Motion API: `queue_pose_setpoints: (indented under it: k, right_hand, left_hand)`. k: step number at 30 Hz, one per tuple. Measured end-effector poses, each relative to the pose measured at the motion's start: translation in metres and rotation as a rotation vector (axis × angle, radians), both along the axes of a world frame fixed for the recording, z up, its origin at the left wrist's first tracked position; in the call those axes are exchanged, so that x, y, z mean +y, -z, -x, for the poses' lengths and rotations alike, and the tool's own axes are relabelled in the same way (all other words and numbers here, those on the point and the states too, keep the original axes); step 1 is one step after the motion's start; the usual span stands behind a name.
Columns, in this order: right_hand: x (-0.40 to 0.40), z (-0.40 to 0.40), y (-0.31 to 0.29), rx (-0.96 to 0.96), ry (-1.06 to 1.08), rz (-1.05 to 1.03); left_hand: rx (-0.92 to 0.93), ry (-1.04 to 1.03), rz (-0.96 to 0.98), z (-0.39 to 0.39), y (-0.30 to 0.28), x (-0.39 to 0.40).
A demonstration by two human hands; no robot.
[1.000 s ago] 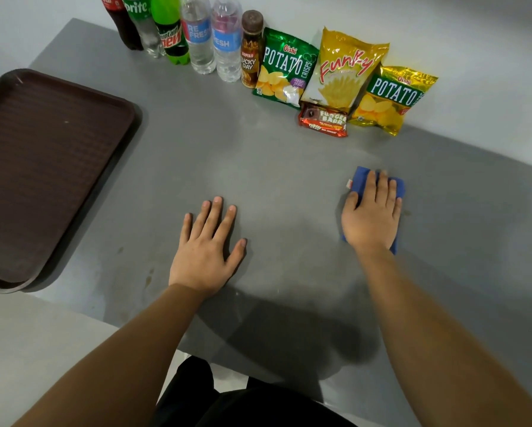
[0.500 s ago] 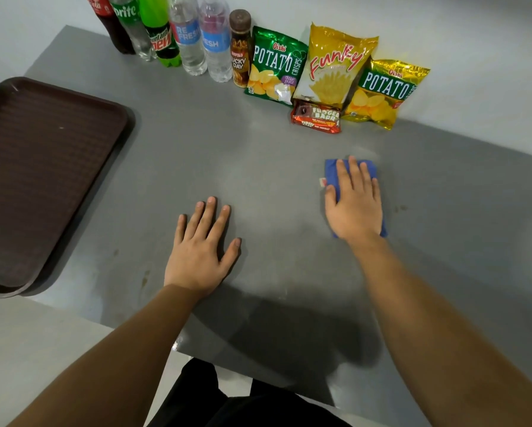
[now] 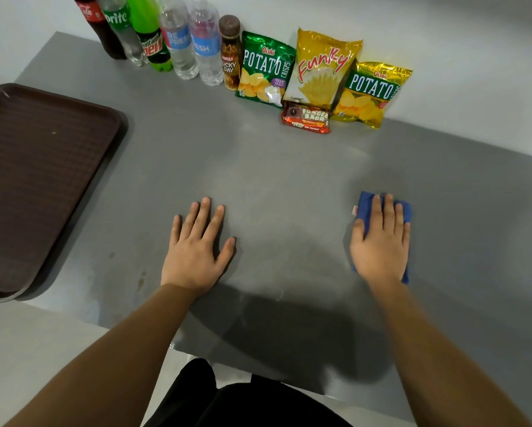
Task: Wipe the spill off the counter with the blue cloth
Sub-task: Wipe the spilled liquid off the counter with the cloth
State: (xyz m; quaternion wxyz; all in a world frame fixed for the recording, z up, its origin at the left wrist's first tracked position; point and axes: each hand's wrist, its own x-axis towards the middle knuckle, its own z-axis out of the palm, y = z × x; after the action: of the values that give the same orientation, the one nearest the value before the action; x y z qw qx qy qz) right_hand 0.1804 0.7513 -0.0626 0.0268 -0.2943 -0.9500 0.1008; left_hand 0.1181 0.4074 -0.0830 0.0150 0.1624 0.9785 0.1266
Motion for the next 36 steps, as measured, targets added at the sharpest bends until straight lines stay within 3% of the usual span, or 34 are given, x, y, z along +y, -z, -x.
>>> queue_pose_setpoints:
  k: [6, 11, 16, 23, 30, 36]
  right_hand:
    - [-0.084, -0.038, 0.003, 0.031, -0.098, -0.049]
    - [-0.152, -0.003, 0.007, -0.008, -0.381, 0.019]
    - [-0.149, 0.069, 0.004, -0.04, -0.47, 0.024]
    - [-0.104, 0.105, 0.0, -0.04, -0.366, 0.053]
    - [-0.078, 0.052, 0.004, -0.05, -0.318, -0.004]
    - [-0.119, -0.045, 0.008, -0.002, -0.344, -0.045]
  left_hand:
    - [-0.007, -0.004, 0.008, 0.0, 0.001, -0.001]
    - [-0.027, -0.005, 0.019, 0.001, -0.001, 0.0]
    - [-0.025, -0.006, 0.01, 0.0, -0.002, 0.001]
    - [-0.024, 0.005, 0.023, 0.0, -0.001, 0.0]
    - [0.008, 0.013, 0.006, 0.001, 0.005, -0.002]
    - [0.015, 0.013, -0.001, 0.003, 0.007, -0.002]
